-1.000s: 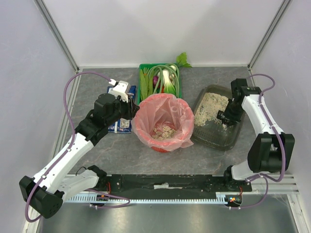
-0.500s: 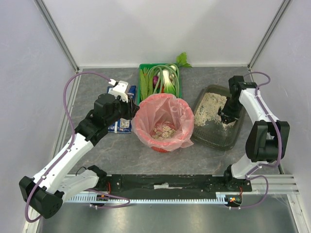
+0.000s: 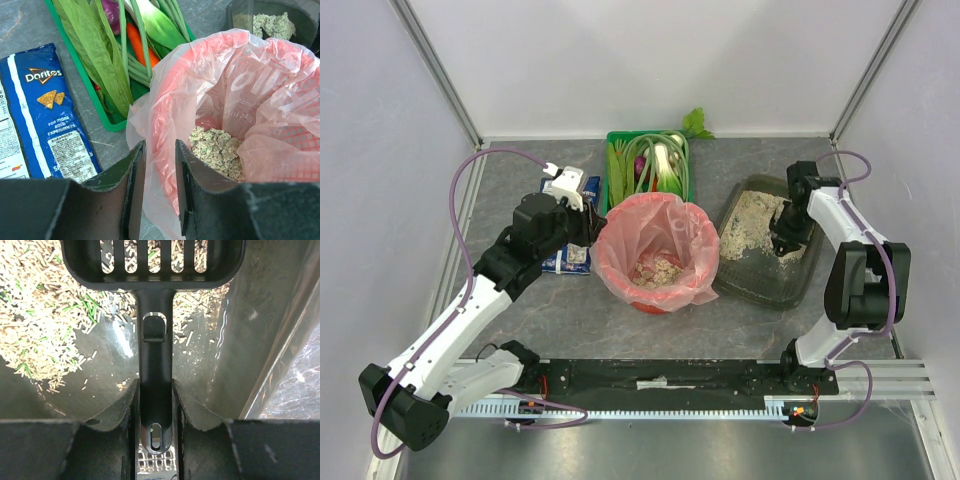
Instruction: Clean the litter box
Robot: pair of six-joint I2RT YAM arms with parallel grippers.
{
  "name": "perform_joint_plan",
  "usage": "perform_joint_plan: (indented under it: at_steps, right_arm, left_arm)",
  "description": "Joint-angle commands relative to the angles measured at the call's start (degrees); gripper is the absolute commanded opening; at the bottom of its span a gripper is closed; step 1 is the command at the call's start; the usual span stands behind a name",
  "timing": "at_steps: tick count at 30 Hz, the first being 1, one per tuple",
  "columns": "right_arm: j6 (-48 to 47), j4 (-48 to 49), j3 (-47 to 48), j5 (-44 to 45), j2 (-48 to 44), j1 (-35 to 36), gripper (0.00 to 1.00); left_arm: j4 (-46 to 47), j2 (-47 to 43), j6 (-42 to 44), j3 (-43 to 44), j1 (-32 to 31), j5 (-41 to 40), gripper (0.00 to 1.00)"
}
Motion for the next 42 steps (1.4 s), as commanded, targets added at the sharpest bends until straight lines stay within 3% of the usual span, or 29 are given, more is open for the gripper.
perform_joint_plan:
  at_steps: [1,26,42]
  right_arm:
    - [0.6,7.9,-3.1,4.5,-2.6,0.1,0.00]
    - [-5.2,21.3,-16.9,11.1,-12.5,6.1,0.00]
    - [-9.9,24.3,-24.2,7.4,-24.3,6.8,0.00]
  left_arm:
    - [2.5,-0.9,2.3,-0.1,-0.3,-0.9,0.36]
    - [2.5,-0.2,2.0,0.0,-0.3,0.4,0.36]
    - [2.4,0.2,2.0,0.0,-0.3,0.6,0.36]
